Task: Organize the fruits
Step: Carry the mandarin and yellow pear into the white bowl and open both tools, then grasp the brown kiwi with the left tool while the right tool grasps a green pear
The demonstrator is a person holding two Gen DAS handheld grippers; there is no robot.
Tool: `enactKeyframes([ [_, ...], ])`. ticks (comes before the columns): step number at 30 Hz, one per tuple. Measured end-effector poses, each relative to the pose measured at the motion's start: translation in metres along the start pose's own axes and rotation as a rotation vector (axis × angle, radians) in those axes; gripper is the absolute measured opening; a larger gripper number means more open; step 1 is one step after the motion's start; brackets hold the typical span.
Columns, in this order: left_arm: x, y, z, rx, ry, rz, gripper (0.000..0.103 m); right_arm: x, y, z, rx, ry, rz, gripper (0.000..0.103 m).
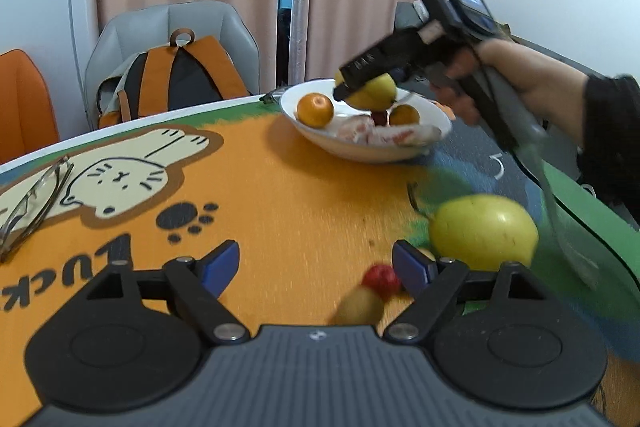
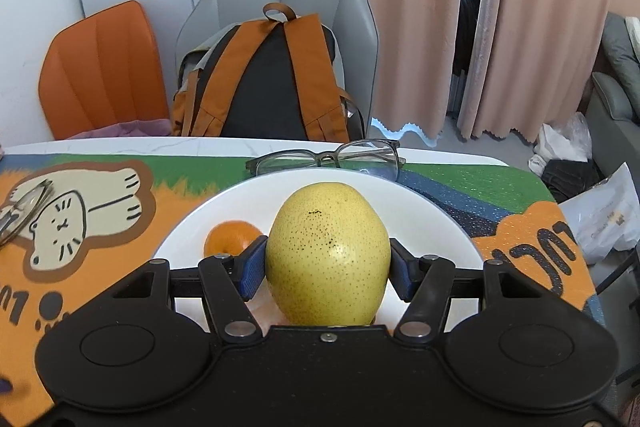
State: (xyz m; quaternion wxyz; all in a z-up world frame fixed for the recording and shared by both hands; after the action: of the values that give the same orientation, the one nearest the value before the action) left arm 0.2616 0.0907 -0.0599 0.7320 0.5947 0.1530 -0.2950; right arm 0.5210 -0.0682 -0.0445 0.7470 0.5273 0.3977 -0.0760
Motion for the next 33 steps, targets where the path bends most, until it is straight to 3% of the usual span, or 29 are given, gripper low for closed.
enactKeyframes([
  [9, -0.01, -0.016, 0.004, 0.031, -0.056, -0.001, 0.082, 0.01, 0.005, 0.0, -0.001, -0.026, -0.035, 0.058],
  [18, -0.007, -0.021, 0.011, 0.07, -0.064, -0.012, 0.08, 0.015, -0.001, 0.003, 0.014, -0.022, -0.056, 0.06],
  [21, -0.005, -0.021, 0.009, 0.06, -0.064, -0.018, 0.08, 0.004, -0.001, 0.005, 0.014, -0.008, -0.008, 0.068],
  [26, -0.003, -0.021, 0.007, 0.054, -0.066, -0.024, 0.08, -0.03, 0.003, 0.007, -0.009, 0.029, 0.063, 0.07],
  [33, -0.005, -0.021, 0.01, 0.065, -0.077, -0.013, 0.08, -0.112, -0.022, -0.019, -0.117, 0.135, 0.223, 0.081],
])
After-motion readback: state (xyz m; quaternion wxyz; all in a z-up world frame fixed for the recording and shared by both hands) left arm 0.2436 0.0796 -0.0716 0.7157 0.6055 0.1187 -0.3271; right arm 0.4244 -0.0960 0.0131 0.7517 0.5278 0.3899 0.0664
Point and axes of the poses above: each gripper's, at about its wrist camera, not at the fingertips, and x roughly the way its jaws point, z to its right, y to its top, the point moved 2 cm from there along x, roughly the way its jaws point, and after that the axes turned 14 degrees about -x, right-handed, at the moved point
